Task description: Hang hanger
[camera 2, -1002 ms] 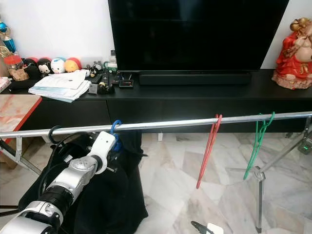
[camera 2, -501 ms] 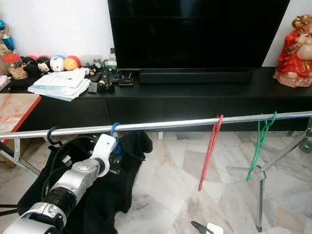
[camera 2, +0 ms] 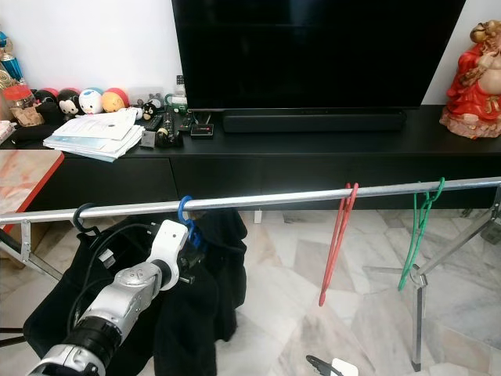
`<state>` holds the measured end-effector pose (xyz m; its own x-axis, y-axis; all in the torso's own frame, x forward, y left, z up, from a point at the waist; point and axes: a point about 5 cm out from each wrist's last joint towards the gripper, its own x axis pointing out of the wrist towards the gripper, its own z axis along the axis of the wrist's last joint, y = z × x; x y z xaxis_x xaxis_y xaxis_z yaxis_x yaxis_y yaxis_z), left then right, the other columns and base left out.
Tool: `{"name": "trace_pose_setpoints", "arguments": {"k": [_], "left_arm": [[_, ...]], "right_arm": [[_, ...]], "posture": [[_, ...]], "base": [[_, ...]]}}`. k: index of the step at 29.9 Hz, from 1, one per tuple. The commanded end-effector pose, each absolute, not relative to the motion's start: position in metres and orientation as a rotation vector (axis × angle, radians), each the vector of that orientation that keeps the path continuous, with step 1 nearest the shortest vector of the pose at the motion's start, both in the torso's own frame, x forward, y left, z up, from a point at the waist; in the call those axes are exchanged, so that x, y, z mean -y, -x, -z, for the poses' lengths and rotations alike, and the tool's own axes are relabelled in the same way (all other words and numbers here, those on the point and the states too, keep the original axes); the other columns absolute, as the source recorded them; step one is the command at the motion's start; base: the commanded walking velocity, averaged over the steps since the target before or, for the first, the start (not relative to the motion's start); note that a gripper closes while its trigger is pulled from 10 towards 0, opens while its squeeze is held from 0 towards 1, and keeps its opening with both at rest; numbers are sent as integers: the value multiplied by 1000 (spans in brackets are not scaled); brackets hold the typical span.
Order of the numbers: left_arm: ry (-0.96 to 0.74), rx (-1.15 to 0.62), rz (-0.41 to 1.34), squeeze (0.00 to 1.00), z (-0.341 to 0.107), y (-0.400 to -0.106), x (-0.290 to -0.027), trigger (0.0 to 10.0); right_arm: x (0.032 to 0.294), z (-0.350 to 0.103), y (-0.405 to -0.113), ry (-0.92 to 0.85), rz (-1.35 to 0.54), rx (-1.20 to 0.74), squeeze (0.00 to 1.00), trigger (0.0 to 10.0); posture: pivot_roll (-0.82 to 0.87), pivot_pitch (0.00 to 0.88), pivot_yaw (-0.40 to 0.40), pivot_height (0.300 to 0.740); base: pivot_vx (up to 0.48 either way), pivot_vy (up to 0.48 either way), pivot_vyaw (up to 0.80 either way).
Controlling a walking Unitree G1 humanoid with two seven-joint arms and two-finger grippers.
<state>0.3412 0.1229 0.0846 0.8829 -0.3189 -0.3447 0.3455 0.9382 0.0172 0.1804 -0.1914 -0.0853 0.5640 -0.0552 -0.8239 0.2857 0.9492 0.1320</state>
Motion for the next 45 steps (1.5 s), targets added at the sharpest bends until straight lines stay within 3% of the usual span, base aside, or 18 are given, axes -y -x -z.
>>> {"name": "trace_pose_setpoints", "arguments": {"k": [1,7,8,9,10,14,19,45], "left_arm": [[-88,-312,341,1000,-90,-339,-125,10000],[-63,-214,295,1000,-106,-319,-144,10000],[-61,-201,307,490,-108,-313,-147,10000],[-61,-192,317,490,-109,-309,-148,10000],[-91,-177,335,0,-111,-301,-150,10000],[-95,-153,311,0,-112,-288,-157,10000],[-94,-168,157,0,-107,-277,-180,10000],[-82,-176,150,0,-111,-275,-176,10000]], "right_arm": [[191,87,-178,-269,204,-965,0,10000],[190,88,-176,-268,203,-971,0,10000],[190,88,-176,-266,202,-972,0,10000],[190,88,-176,-266,201,-974,0,10000],[190,88,-175,-263,198,-975,0,10000],[190,88,-175,-256,191,-978,0,10000],[190,89,-174,-254,189,-981,0,10000],[190,88,-174,-247,172,-977,0,10000]], "posture": [[47,51,32,740],[51,37,40,740],[53,36,40,740],[53,36,40,740],[58,32,39,740],[60,23,41,740],[59,7,43,740],[71,15,39,740]], "base": [[0,0,0],[0,0,0],[0,0,0],[0,0,0],[0,0,0],[0,0,0],[0,0,0],[0,25,0]]}}
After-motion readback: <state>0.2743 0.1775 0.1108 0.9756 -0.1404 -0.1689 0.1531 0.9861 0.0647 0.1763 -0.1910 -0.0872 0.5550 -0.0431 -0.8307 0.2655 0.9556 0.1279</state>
